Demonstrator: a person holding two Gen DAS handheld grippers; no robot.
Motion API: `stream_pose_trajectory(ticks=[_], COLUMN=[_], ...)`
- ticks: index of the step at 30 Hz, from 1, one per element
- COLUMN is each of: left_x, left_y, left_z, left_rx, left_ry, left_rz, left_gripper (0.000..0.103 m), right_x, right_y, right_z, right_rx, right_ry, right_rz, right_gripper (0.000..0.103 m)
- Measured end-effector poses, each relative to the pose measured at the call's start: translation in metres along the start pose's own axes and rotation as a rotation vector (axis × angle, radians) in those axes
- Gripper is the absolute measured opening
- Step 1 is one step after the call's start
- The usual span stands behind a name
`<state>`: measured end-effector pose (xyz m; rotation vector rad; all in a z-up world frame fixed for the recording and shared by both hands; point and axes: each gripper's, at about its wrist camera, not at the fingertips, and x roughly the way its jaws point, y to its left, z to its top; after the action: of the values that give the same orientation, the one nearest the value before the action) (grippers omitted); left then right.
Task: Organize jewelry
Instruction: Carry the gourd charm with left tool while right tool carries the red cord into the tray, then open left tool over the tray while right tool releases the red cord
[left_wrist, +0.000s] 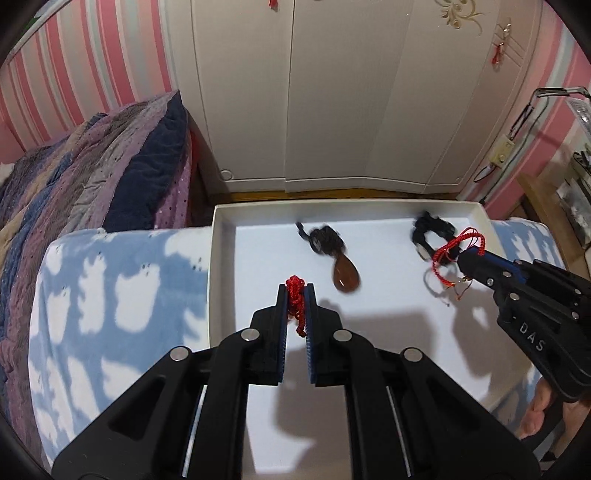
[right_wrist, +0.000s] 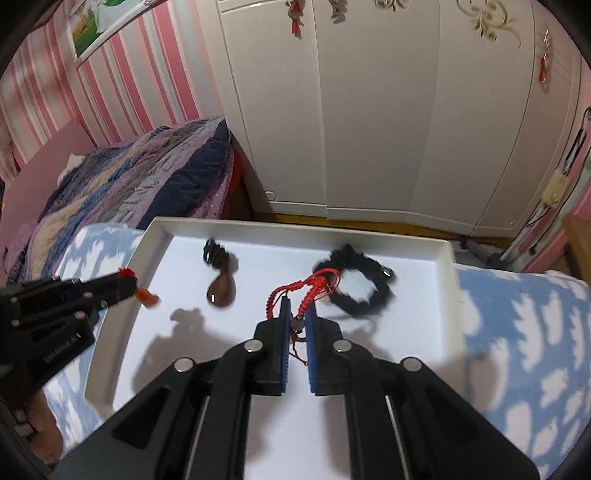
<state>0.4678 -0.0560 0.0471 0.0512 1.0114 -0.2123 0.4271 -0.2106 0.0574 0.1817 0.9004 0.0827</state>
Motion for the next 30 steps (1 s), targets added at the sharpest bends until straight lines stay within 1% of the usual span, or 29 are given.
stream_pose_trajectory(ticks=[1,2,5,10,12,17,19,23,26,28,29,30], left_x=[0.006,0.011,0.028,0.042,0.046,0.060,0.065,0.067,0.063,0.058,0.055,0.050], left_y=[0.001,0.003,0.007,0.008,0.008,0.012,0.015,0.019,0.020,0.020,0.020,0.018], left_z=[0.004,0.008,0.017,0.024,0.023,0.016,0.017,0.018,0.018,0.017,0.016,0.017], left_rx=[-0.002,-0.005,-0.011,-0.010,-0.001,-0.009,-0.023,-0.032,-0.045,-0.037,-0.030,-0.026], left_ry=[0.003,0.006,0.021,0.018,0.024,0.061,0.071,0.069,0.068,0.068,0.066,0.054], left_rz=[0.001,-0.001,0.009,0.053,0.068,0.094,0.088,0.113,0.114,0.123,0.130,0.143], left_gripper=[0.006,0.006,0.006,0.007,0.007,0.007,0.007,0.008,0.008,0.014,0.025,0.038], right_x=[0.008,0.014,0.030,0.051,0.057,0.069,0.070,0.071,0.070,0.069,0.067,0.064], right_y=[0.001,0.003,0.009,0.008,0.008,0.004,0.003,0.003,0.003,0.002,0.001,0.000], right_z=[0.004,0.008,0.017,0.023,0.021,0.020,0.020,0.019,0.017,0.018,0.017,0.017], right_rx=[-0.004,-0.020,-0.047,-0.029,-0.037,-0.023,-0.018,-0.013,-0.008,0.002,0.004,0.007], right_ry=[0.003,0.002,0.003,0.044,0.056,0.081,0.079,0.091,0.092,0.096,0.097,0.094], right_rz=[0.025,0.026,-0.019,-0.026,-0.047,-0.061,-0.065,-0.059,-0.061,-0.052,-0.046,-0.046], right_gripper=[0.007,0.007,0.007,0.007,0.007,0.007,0.007,0.007,0.008,0.009,0.009,0.011])
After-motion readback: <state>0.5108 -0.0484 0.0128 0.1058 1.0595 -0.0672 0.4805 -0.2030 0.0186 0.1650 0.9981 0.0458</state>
